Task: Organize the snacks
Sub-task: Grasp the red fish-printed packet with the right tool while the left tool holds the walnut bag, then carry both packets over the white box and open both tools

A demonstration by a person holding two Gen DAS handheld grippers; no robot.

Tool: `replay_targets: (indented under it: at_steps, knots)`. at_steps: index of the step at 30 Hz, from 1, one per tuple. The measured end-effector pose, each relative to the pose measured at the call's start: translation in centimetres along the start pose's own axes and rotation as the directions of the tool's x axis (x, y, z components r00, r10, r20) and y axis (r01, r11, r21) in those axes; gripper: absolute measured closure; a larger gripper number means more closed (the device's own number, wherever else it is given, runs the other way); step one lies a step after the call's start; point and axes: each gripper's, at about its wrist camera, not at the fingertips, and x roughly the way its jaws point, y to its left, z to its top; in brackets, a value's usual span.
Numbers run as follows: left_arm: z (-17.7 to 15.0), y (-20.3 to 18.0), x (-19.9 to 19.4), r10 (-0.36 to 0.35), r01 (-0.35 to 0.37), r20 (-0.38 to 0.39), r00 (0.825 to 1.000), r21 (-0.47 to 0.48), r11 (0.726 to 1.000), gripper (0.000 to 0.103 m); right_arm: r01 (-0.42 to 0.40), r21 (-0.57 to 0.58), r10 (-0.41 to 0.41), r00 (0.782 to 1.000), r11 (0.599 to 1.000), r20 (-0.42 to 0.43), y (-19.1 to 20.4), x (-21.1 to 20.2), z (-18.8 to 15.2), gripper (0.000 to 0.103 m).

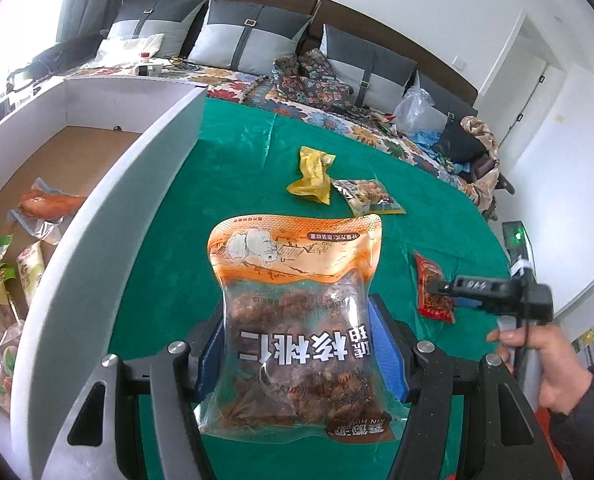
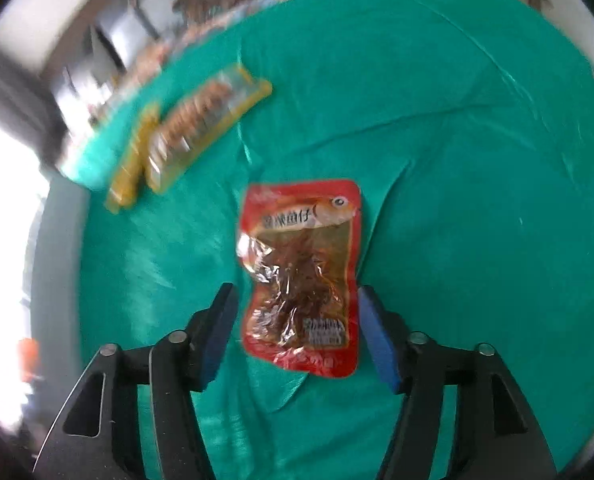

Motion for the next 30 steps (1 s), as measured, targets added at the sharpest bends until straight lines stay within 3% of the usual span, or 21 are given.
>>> replay_targets:
  at_steps: [2,4,5,6,9,11,15,19,24,30]
  knots:
    - [0.0,0.4,-0.3,0.004,-0.003,0.002,1.000,-0.012,1.000,0.040,0.125,-0.150,-0.123,0.992,0.981,0.019,1.9,0.7,-0.6,0.045]
    - [0.0,0.6,-0.7,0.003,-0.003,0.009,1.000,-0.023,1.000,0.040,0.135,-0.176,-0.132,0.991,0.975,0.032,2.3,0.8,-0.8,0.052]
    - [0.1,0.7,-0.9,-0.001,0.002,0.013,1.000,-0.032,0.999,0.040,0.105,-0.150,-0.101,0.994,0.983,0.030,1.9,0.5,-0.8,0.065]
    - [0.2,0.8,-1.1,-0.007,0.008,0.016,1.000,-0.042,0.999,0.040,0.034,-0.120,-0.032,0.999,0.992,0.021,1.2,0.2,-0.7,0.069]
    - [0.5,0.9,-1.9,-0.019,0.021,0.034,0.999,-0.058,0.998,0.040,-0.053,-0.049,0.054,0.998,0.997,0.024,-0.3,-0.7,-0.8,0.078]
    - [0.9,1.0,-2.6,-0.026,0.030,0.049,0.998,-0.066,0.997,0.040,-0.163,0.019,0.162,0.986,0.986,0.032,-1.3,-1.1,-0.9,0.084]
    - [2.0,2.0,-4.6,-0.036,0.043,0.085,0.996,-0.093,0.995,0.040,-0.339,0.113,0.331,0.940,0.934,0.082,-2.2,-2.6,-1.2,0.084]
    - [3.6,4.3,-7.0,-0.018,0.036,0.129,0.992,-0.138,0.990,0.040,-0.451,0.104,0.439,0.890,0.886,0.120,0.0,-5.3,-1.0,0.084]
    - [5.7,9.6,-10.7,0.098,-0.068,0.182,0.978,-0.169,0.983,0.040,-0.573,-0.035,0.573,0.811,0.818,0.114,8.5,-9.5,-0.7,0.084]
    - [6.3,16.6,-12.8,0.254,-0.221,0.154,0.955,-0.202,0.954,0.040,-0.672,-0.239,0.684,0.728,0.701,-0.039,24.1,-10.7,-2.0,0.084]
